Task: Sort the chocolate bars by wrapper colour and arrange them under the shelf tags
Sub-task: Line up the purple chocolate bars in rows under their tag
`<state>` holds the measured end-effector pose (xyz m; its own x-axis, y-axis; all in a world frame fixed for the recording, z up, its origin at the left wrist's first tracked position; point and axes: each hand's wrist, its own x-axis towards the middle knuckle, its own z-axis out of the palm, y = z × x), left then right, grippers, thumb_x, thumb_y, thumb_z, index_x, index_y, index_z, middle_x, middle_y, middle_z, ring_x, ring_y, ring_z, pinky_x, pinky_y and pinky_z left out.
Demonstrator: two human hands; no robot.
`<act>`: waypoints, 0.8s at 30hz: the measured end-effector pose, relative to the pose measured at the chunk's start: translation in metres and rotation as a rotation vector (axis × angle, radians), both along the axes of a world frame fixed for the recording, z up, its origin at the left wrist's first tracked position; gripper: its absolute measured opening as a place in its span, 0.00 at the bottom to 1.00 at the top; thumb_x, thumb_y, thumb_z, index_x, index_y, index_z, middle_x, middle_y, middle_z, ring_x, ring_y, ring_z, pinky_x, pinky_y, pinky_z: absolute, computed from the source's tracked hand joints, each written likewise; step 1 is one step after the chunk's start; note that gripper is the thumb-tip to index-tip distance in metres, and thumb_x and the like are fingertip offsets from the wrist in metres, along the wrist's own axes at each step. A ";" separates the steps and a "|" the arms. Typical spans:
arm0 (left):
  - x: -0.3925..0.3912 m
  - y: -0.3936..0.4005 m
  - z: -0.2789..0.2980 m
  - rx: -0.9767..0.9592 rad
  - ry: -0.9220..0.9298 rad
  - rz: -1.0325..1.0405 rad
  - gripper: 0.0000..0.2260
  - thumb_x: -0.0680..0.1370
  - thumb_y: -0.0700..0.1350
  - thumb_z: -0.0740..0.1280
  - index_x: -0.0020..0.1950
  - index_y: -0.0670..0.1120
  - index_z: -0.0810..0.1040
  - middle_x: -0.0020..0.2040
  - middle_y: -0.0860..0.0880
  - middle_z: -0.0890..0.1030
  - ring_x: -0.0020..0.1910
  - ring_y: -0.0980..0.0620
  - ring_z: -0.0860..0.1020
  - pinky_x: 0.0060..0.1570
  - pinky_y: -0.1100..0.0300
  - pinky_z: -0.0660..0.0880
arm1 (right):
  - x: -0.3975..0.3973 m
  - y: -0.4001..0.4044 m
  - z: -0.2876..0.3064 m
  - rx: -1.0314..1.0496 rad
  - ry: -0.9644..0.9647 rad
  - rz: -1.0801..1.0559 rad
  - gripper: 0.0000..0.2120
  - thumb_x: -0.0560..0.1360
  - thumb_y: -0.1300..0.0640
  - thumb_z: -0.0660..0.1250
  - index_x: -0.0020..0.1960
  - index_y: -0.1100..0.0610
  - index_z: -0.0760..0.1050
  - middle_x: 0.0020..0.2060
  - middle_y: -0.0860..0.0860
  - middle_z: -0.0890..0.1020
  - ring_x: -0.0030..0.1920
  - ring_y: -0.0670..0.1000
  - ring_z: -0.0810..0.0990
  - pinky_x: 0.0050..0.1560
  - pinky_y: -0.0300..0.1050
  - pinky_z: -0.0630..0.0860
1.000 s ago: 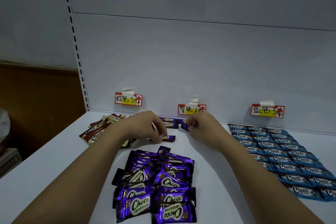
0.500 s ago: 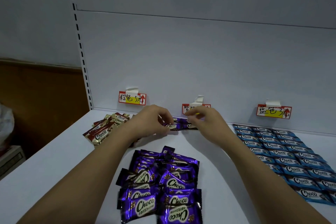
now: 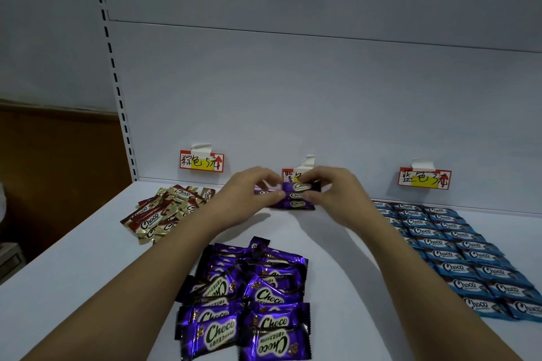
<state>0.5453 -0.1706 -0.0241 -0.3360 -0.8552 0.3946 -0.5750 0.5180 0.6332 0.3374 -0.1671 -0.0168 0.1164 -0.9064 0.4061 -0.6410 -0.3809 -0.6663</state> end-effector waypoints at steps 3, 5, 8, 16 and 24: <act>0.003 -0.005 -0.008 0.017 -0.287 0.003 0.14 0.78 0.53 0.66 0.64 0.53 0.77 0.60 0.53 0.74 0.59 0.55 0.70 0.58 0.60 0.67 | -0.030 -0.004 -0.001 0.033 0.030 -0.203 0.10 0.71 0.63 0.73 0.50 0.52 0.82 0.44 0.47 0.81 0.41 0.43 0.77 0.40 0.33 0.71; 0.003 -0.006 -0.012 0.039 -0.382 -0.021 0.17 0.79 0.55 0.65 0.67 0.54 0.75 0.63 0.53 0.72 0.63 0.54 0.66 0.59 0.60 0.63 | -0.041 -0.006 -0.007 0.075 0.072 -0.256 0.10 0.72 0.63 0.73 0.51 0.53 0.82 0.46 0.49 0.82 0.45 0.48 0.79 0.44 0.40 0.72; 0.002 -0.008 -0.014 0.049 -0.480 -0.038 0.20 0.79 0.59 0.62 0.71 0.57 0.71 0.67 0.54 0.69 0.66 0.54 0.62 0.65 0.58 0.62 | -0.041 -0.009 -0.017 0.115 0.162 -0.235 0.10 0.70 0.64 0.73 0.49 0.54 0.83 0.44 0.50 0.82 0.45 0.50 0.78 0.45 0.37 0.69; -0.001 -0.009 -0.016 0.124 -0.565 -0.062 0.24 0.79 0.64 0.55 0.74 0.59 0.66 0.70 0.55 0.66 0.69 0.55 0.59 0.70 0.54 0.60 | -0.037 -0.014 -0.026 0.148 0.211 -0.218 0.08 0.70 0.61 0.74 0.45 0.50 0.84 0.41 0.50 0.82 0.42 0.49 0.77 0.42 0.36 0.67; 0.000 -0.010 -0.017 0.144 -0.566 -0.064 0.23 0.80 0.62 0.54 0.74 0.57 0.66 0.71 0.54 0.65 0.69 0.54 0.59 0.71 0.53 0.58 | -0.035 -0.017 -0.029 0.140 0.300 -0.220 0.08 0.73 0.59 0.72 0.49 0.50 0.84 0.52 0.52 0.81 0.49 0.50 0.75 0.50 0.41 0.71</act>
<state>0.5452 -0.1809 -0.0410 -0.5136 -0.8578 0.0204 -0.8144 0.4948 0.3033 0.3023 -0.1839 -0.0454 0.0076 -0.9671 0.2542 -0.8711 -0.1312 -0.4732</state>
